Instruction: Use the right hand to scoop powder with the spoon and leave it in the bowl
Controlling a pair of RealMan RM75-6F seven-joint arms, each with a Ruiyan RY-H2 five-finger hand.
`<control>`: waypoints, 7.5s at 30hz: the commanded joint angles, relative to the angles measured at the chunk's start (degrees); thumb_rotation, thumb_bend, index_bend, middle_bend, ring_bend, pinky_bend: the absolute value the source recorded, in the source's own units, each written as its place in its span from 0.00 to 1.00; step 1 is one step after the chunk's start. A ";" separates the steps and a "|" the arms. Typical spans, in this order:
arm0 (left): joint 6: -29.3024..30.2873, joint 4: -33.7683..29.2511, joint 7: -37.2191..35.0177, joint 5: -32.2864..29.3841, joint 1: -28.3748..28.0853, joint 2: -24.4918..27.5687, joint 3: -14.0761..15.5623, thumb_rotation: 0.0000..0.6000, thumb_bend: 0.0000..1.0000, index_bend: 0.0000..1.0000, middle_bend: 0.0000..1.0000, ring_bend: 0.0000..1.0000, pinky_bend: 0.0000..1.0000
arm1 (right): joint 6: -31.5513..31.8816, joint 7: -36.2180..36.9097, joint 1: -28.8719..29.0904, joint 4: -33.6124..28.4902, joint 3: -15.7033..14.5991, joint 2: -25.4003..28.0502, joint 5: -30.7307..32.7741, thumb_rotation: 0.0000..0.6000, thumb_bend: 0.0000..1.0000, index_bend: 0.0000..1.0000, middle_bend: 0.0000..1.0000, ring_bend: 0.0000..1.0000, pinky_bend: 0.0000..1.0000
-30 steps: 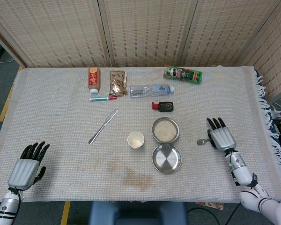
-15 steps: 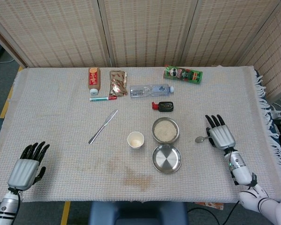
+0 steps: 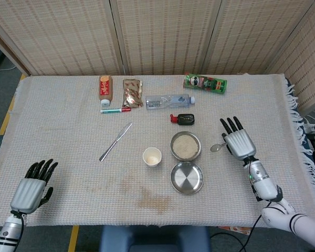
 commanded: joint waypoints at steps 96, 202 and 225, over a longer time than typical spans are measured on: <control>-0.31 -0.10 -2.73 0.60 -0.25 0.91 0.37 1.00 0.45 0.00 0.00 0.00 0.10 | -8.23 -22.52 15.92 -5.53 1.45 -7.57 23.29 1.00 0.34 0.71 0.05 0.00 0.00; 3.31 -1.44 -10.00 4.07 1.43 5.21 1.12 1.00 0.45 0.00 0.00 0.00 0.10 | 18.55 -39.09 18.39 -36.37 -8.03 0.80 18.58 1.00 0.34 0.69 0.09 0.00 0.00; 2.79 -3.23 -4.05 4.58 2.02 3.42 1.98 1.00 0.45 0.00 0.00 0.00 0.11 | 4.30 -15.41 8.12 -27.87 -14.00 0.66 10.52 1.00 0.34 0.68 0.11 0.00 0.00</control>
